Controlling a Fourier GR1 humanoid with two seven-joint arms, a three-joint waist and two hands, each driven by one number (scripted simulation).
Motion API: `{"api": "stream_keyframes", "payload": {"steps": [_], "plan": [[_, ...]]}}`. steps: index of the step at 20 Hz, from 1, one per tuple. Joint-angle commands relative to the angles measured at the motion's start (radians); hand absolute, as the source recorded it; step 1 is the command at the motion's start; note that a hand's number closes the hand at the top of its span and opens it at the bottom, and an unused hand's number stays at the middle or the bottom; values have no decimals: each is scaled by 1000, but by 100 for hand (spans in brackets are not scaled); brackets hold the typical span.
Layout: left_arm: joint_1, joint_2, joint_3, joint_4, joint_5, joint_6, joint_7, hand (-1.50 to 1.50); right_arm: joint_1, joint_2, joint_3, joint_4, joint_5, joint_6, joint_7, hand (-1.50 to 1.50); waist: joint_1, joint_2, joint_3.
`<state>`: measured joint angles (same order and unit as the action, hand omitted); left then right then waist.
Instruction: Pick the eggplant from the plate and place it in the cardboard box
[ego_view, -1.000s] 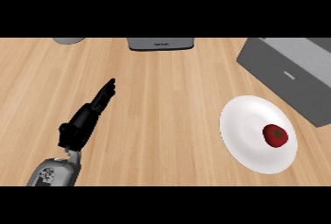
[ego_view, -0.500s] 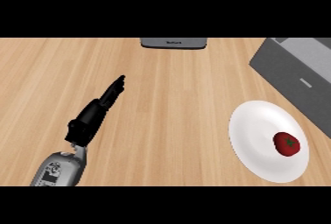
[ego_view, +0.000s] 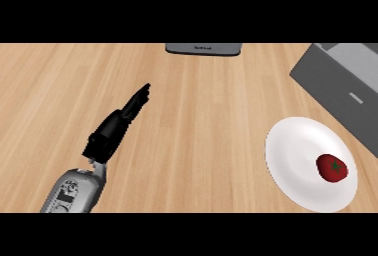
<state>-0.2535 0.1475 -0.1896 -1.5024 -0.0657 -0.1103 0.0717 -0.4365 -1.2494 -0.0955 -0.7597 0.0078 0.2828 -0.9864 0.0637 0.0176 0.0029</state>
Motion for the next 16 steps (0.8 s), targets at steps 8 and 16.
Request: {"api": "stream_keyframes", "payload": {"steps": [8, 16], "plan": [[-1, 6, 14, -16, 6, -22, 8, 0, -305, 142, 136, 211, 198, -26, -76, 150, 10, 2, 0], [-18, -9, 21, 2, -5, -12, 14, 0, -416, 310, 214, 372, 358, -203, -65, 150, 8, 6, 1]]}}
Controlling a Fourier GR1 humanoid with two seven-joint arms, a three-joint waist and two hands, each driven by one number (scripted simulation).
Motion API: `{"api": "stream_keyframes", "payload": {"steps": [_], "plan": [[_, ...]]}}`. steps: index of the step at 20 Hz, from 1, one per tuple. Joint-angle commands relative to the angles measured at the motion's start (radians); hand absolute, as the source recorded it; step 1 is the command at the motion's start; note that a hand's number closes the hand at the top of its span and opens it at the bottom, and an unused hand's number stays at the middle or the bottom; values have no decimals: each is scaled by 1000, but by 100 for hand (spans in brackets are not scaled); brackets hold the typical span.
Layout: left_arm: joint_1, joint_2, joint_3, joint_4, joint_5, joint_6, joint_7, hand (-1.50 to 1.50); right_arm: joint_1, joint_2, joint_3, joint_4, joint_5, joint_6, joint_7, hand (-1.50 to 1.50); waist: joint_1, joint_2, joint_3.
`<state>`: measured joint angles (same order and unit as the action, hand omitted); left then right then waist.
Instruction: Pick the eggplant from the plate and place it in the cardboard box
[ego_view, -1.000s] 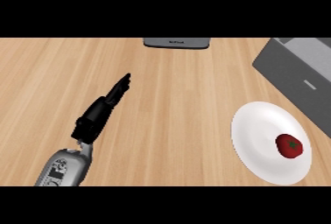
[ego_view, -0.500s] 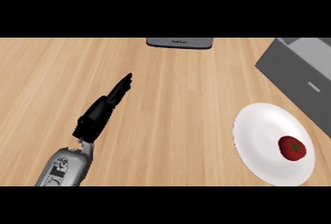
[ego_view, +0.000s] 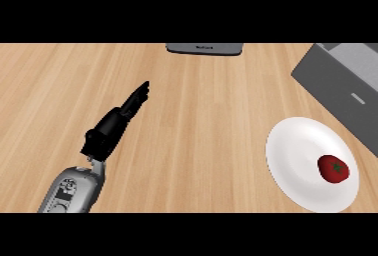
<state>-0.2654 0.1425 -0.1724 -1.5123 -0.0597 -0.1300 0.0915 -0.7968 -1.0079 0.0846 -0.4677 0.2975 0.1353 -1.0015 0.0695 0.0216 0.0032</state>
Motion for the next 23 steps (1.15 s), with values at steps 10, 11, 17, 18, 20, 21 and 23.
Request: {"api": "stream_keyframes", "payload": {"steps": [10, 11, 17, 18, 20, 21, 23], "plan": [[-3, 7, 19, 6, -8, -6, -33, 0, -114, 123, 56, 280, 95, 142, -29, -150, 5, 5, 1], [-4, -8, -11, -8, -22, -5, -23, 0, -124, 126, 43, 289, 79, 157, -34, -150, 17, 10, 3], [44, -32, -37, 2, -41, 15, -39, 0, -161, 151, -118, 343, -105, 308, -8, -150, 7, 8, 4], [12, -45, -18, 5, -31, 31, -26, 0, -168, 144, -146, 357, -136, 333, 6, -150, 3, 12, 5], [-2, -8, 6, 11, -13, -3, -22, 0, -172, 136, -188, 377, -185, 411, 28, -150, -4, 13, 6], [16, -5, 5, 8, -10, -7, -30, 0, -181, 127, -205, 391, -202, 430, 63, -150, 5, 13, 6], [-10, -18, -4, 10, -20, 2, -13, 0, -189, 106, -227, 405, -226, 460, 108, -150, 2, 17, 7]]}}
